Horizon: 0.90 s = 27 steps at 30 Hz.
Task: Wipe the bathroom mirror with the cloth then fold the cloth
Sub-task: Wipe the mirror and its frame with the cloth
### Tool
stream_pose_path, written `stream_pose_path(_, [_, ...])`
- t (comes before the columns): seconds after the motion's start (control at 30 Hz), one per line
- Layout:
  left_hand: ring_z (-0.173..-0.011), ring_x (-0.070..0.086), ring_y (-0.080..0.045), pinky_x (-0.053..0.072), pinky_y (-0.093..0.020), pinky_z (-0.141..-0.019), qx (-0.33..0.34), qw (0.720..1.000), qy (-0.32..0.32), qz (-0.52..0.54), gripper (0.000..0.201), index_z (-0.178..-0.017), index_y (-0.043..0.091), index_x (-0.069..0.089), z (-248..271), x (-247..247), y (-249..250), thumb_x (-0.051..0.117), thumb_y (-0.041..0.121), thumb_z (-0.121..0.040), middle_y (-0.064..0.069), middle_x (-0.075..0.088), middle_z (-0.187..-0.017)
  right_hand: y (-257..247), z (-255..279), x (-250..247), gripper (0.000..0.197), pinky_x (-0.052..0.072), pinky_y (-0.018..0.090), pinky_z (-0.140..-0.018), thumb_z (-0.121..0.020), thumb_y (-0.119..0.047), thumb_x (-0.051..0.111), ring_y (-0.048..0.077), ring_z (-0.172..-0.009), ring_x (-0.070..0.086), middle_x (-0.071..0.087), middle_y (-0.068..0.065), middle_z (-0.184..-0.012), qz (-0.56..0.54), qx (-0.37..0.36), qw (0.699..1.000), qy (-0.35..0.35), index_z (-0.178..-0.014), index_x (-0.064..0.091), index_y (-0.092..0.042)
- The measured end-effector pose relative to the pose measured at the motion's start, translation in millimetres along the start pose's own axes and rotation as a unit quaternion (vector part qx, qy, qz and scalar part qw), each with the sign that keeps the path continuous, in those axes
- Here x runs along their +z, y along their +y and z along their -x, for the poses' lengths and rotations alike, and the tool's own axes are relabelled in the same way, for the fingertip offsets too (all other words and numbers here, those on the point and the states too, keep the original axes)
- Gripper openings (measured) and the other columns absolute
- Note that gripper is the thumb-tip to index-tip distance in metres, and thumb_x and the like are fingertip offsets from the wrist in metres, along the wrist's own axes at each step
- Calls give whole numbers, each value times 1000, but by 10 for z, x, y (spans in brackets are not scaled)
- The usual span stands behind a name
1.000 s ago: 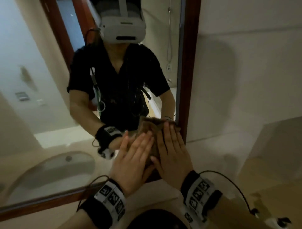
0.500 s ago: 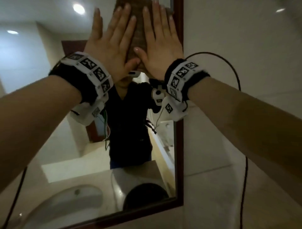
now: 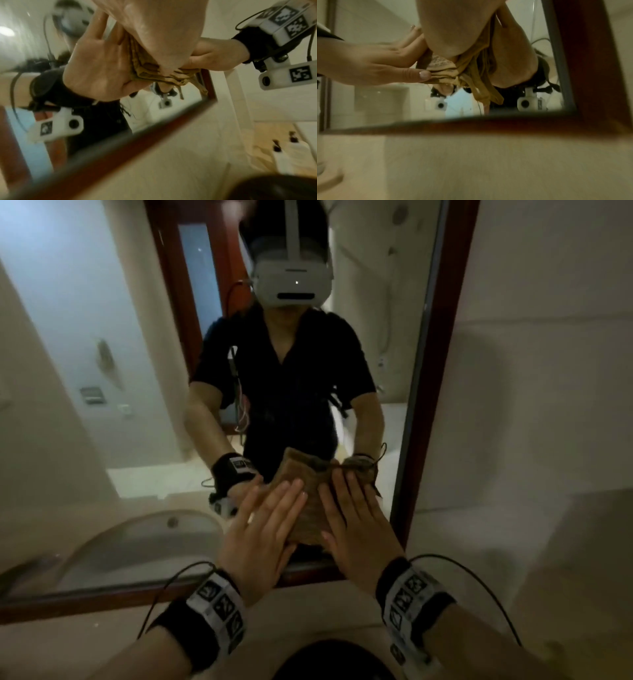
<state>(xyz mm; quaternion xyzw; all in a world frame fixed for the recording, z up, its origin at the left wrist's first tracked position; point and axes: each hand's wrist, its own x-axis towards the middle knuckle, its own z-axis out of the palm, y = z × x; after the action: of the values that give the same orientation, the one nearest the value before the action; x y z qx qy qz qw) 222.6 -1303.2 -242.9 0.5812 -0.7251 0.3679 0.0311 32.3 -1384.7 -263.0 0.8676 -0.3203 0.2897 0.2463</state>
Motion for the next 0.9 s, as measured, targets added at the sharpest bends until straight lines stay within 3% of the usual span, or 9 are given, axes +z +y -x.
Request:
stream_pose_path(0.13, [-148,9,-28,-5,-51,-120,0,996,-78,44,74,-149,3,32,667,558,504,38,44,-86,-13,7,-161,-334,782,549,80,0,45,-121,-89,-38,51,30,-149,4,-6,12,-162,-27,-23,995,-88,-154,14,-9])
stream_pose_path(0.27, [-147,18,-28,6,-51,-120,-18,997,-68,40,75,-151,4,27,917,767,723,47,29,-83,-12,10,-161,-514,1048,774,76,11,48,-120,-87,-22,53,32,-149,5,7,17,-161,-50,-7,994,-96,-153,20,-5])
stream_pose_path(0.4, [-146,25,-24,27,-61,-111,-7,999,-24,30,55,-152,6,23,935,806,616,24,10,-97,-10,17,-161,-483,996,735,71,22,48,-118,-86,-10,46,32,-149,10,12,16,-160,-91,7,991,-95,-153,21,-7])
stream_pose_path(0.53, [-145,28,-22,27,-65,-107,7,998,17,54,49,-148,10,36,928,724,480,30,7,-100,-7,25,-159,-351,994,603,99,31,34,-110,-70,0,75,29,-150,5,6,11,-162,-173,-19,978,-118,-153,21,-9])
stream_pose_path(0.6, [-144,30,-21,25,-66,-108,19,998,9,60,48,-144,12,44,903,642,451,36,8,-98,-7,26,-158,-335,982,541,107,41,25,-98,-66,7,75,27,-150,3,2,8,-163,-200,-14,969,-145,-154,17,-12])
stream_pose_path(0.67, [-144,31,-21,19,-65,-110,40,997,-42,59,49,-141,17,47,847,556,408,44,13,-92,-6,25,-159,-358,965,490,106,49,27,-91,-66,10,71,28,-149,2,-2,7,-163,-210,-5,965,-158,-154,17,-12])
stream_pose_path(0.73, [-143,31,-22,17,-62,-108,39,993,-80,78,48,-133,24,51,780,486,401,53,21,-85,-3,29,-157,-417,955,432,101,49,37,-98,-69,2,68,30,-149,1,-5,9,-163,-202,11,964,-175,-154,16,-10])
stream_pose_path(0.8, [-135,37,-21,25,-57,-103,8,992,-53,116,35,-115,27,62,742,439,440,53,23,-82,-2,45,-147,-527,968,371,97,37,51,-110,-74,-21,70,34,-148,2,-5,14,-162,-163,27,967,-195,-154,15,-8])
stream_pose_path(0.9, [-121,53,-18,33,-46,-95,-69,976,-9,208,25,-98,28,64,778,327,548,44,28,-83,4,63,-123,-785,1033,270,99,19,54,-116,-80,-60,57,32,-148,0,-6,14,-162,-135,65,968,-203,-154,11,-13])
